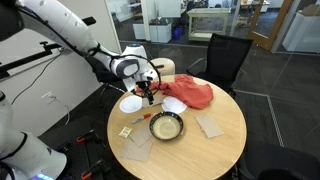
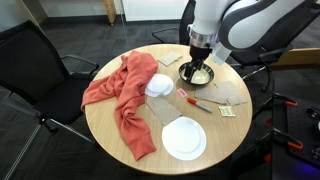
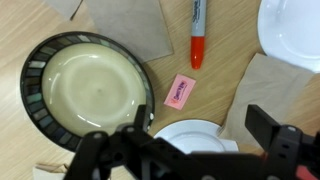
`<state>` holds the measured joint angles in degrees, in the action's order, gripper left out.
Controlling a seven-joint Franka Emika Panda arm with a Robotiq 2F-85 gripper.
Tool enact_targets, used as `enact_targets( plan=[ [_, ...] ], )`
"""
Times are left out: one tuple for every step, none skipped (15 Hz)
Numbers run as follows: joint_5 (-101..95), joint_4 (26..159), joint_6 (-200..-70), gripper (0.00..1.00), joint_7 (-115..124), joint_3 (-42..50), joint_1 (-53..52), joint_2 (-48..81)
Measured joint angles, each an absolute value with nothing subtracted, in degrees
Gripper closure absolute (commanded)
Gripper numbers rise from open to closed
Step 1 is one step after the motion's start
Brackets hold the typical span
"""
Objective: Move the bowl backwards then put the marker inside it.
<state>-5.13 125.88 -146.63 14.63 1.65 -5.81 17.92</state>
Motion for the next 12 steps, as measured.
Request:
enact_targets(
  plan=[
    [-4.64,127.88,-146.59,0.00,14.07,1.06,-5.80,15.80],
    [-4.02,129.77,-146.56,0.00,13.59,0.50,-5.80,13.87],
    [-3.36,131.57,-146.55,0.00,13.33,-0.05,-5.80,12.19],
    [-2.36,133.27,-146.55,0.00,12.58,-0.60,-5.79,10.75],
    [-1.32,134.84,-146.56,0.00,11.95,-1.16,-5.79,9.55],
    [-0.43,136.29,-146.64,0.00,11.34,-1.66,-5.79,8.59],
    [0.12,137.63,-146.84,0.00,11.24,-2.08,-5.79,7.84],
    [0.49,138.85,-147.43,0.00,11.23,-2.42,-5.79,7.33],
    [0.52,139.93,-148.23,0.00,11.23,-2.53,-5.80,7.12],
    [0.52,140.89,-149.15,0.00,11.23,-2.53,-5.80,7.13],
    [0.52,141.74,-150.21,0.00,11.23,-2.53,-5.78,7.21],
    [0.52,142.52,-151.39,0.00,11.23,-2.52,-5.78,7.42]
  ],
)
